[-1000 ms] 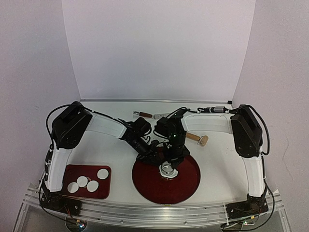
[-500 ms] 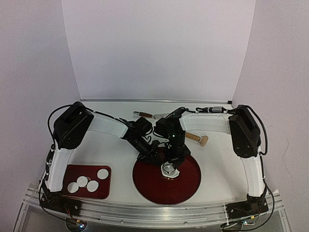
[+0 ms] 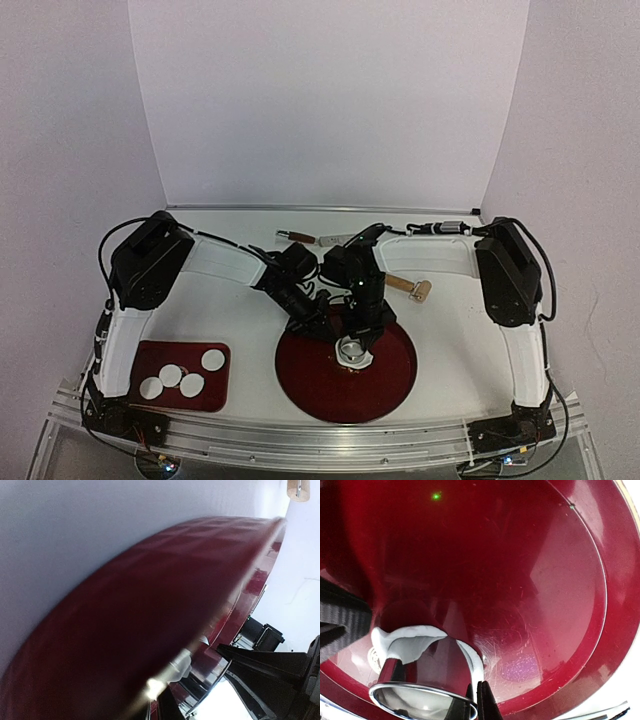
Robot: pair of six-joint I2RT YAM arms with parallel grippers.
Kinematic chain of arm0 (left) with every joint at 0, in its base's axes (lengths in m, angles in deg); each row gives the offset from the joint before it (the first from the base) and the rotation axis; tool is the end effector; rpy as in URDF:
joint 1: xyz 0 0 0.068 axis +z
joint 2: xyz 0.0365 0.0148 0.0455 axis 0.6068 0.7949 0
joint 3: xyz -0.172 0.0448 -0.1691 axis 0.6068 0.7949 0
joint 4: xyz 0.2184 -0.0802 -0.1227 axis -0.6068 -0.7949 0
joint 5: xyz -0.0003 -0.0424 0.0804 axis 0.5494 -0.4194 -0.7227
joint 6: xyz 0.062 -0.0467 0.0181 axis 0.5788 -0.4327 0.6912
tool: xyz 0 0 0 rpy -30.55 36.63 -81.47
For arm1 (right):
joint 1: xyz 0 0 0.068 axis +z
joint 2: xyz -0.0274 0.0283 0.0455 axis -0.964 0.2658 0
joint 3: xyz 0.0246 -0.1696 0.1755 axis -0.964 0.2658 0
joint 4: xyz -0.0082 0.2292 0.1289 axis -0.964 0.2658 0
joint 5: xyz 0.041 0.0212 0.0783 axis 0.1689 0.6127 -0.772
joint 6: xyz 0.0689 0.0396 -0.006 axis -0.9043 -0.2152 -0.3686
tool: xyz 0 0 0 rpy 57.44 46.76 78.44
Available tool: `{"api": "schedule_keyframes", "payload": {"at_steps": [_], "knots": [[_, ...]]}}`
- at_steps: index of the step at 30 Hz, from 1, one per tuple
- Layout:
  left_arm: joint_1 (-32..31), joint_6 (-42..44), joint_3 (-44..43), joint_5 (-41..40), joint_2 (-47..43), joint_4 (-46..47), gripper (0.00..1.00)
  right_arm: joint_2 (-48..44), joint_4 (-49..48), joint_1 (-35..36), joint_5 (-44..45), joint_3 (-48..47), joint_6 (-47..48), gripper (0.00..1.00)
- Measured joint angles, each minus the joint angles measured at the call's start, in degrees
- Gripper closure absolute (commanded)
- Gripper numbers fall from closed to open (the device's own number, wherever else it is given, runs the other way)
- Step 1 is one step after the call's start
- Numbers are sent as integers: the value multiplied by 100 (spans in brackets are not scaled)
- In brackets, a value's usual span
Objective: Roll out the dumpling wrappers from the dough
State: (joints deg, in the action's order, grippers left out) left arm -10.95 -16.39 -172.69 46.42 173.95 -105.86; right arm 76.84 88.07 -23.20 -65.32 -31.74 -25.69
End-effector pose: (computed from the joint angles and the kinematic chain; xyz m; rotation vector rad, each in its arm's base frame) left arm 0.2553 -0.3607 0.0626 -0.2124 -2.5772 1.1732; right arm 0.2344 0.3141 0.1012 0.5352 -2.9176 -0.1490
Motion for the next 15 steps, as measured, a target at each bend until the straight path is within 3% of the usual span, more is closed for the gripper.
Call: {"api": "schedule_keyframes", "payload": {"at_steps": [7, 15], "knots": [[-75, -63, 664, -198, -403, 604, 78, -159, -327, 134, -26, 235, 22, 100], [-89, -224, 1070, -315, -638, 1032, 76, -531, -1021, 137, -243, 800, -4, 100]]}}
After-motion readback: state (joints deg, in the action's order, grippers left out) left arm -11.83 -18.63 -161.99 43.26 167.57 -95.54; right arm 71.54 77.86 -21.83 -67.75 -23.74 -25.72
